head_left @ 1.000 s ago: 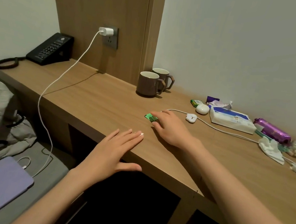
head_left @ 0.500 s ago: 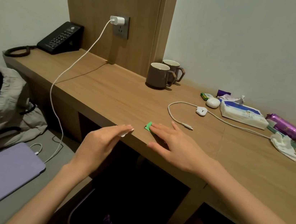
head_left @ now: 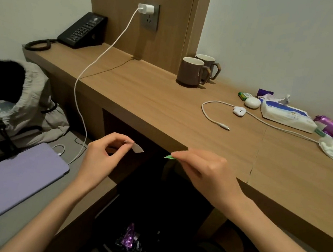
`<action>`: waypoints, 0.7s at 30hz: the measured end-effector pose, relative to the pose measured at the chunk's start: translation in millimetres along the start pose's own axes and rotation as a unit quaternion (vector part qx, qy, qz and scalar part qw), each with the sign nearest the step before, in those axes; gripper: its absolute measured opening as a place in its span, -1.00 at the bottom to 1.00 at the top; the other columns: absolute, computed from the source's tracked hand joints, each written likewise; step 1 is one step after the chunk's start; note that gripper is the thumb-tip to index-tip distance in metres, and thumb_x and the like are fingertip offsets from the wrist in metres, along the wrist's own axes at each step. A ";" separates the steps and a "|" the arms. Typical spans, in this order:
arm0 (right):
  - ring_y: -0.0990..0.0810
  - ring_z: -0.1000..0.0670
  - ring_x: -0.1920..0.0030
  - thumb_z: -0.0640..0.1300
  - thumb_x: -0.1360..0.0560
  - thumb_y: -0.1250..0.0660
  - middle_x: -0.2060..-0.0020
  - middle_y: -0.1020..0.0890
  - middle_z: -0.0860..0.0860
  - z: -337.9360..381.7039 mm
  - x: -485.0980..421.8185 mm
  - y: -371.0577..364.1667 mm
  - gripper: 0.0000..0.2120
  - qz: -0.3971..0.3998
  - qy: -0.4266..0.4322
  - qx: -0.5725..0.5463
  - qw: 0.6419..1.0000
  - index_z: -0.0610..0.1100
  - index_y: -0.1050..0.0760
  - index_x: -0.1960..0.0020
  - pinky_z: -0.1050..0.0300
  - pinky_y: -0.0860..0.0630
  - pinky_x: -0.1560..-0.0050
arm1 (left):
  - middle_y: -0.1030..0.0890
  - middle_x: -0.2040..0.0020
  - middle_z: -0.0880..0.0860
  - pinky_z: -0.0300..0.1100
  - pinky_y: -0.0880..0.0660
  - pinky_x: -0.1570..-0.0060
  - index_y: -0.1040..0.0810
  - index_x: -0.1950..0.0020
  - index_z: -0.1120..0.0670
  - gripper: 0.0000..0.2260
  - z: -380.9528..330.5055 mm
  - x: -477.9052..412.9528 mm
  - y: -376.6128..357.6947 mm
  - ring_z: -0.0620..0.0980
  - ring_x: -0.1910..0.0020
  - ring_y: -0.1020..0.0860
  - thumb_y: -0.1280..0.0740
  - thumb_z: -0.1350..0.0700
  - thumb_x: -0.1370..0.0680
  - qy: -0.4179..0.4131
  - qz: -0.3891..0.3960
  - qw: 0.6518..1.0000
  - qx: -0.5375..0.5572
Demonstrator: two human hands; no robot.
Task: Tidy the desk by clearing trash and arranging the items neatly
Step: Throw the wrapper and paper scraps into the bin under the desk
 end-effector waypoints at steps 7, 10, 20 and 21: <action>-0.60 0.14 -0.01 -0.12 -0.54 -0.31 0.00 -0.64 0.07 5.4 19.7 -71.7 -0.79 0.158 -0.089 -0.099 0.978 -0.05 -0.58 -0.15 0.18 -0.57 -0.03 | -0.67 0.17 -0.10 -0.23 -0.56 0.13 -0.64 0.07 -0.09 -0.92 101.2 25.6 -13.6 -0.17 0.16 -0.62 -0.38 0.08 -0.50 0.127 0.152 0.979 -0.049; -0.59 0.16 -0.01 -0.13 -0.53 -0.33 -0.02 -0.64 0.08 -15.9 33.0 -117.2 -0.79 0.218 -0.163 -0.115 0.955 -0.03 -0.59 -0.15 0.21 -0.55 -0.08 | -0.65 0.21 -0.08 -0.27 -0.52 0.15 -0.63 0.07 -0.05 -0.93 132.4 41.8 -30.2 -0.19 0.19 -0.59 -0.38 0.10 -0.50 0.161 0.210 0.960 -0.087; -0.59 0.04 -0.10 -0.15 -0.55 -0.25 -0.09 -0.62 0.01 -76.6 90.7 -257.6 -0.77 0.337 -0.401 -0.160 0.837 -0.05 -0.55 -0.18 0.06 -0.53 -0.16 | -0.59 0.23 -0.07 -0.19 -0.43 0.28 -0.56 -0.11 -0.02 -0.85 231.2 76.1 -87.7 -0.12 0.30 -0.53 -0.27 0.06 -0.56 0.290 0.328 0.877 -0.198; -0.57 0.05 -0.15 -0.14 -0.55 -0.25 -0.16 -0.59 0.02 -78.0 96.4 -266.5 -0.73 0.341 -0.420 -0.164 0.825 -0.03 -0.52 -0.24 0.09 -0.51 -0.19 | -0.63 0.12 -0.02 -0.20 -0.46 0.23 -0.51 -0.25 -0.01 -0.74 236.9 78.7 -90.5 -0.09 0.21 -0.57 -0.27 0.04 -0.56 0.305 0.340 0.867 -0.198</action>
Point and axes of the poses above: each hand's wrist, its own x-axis away from the middle knuckle, its own y-axis out of the back of the hand, z = x × y, the point moved 5 cm from there along -x, towards the middle knuckle
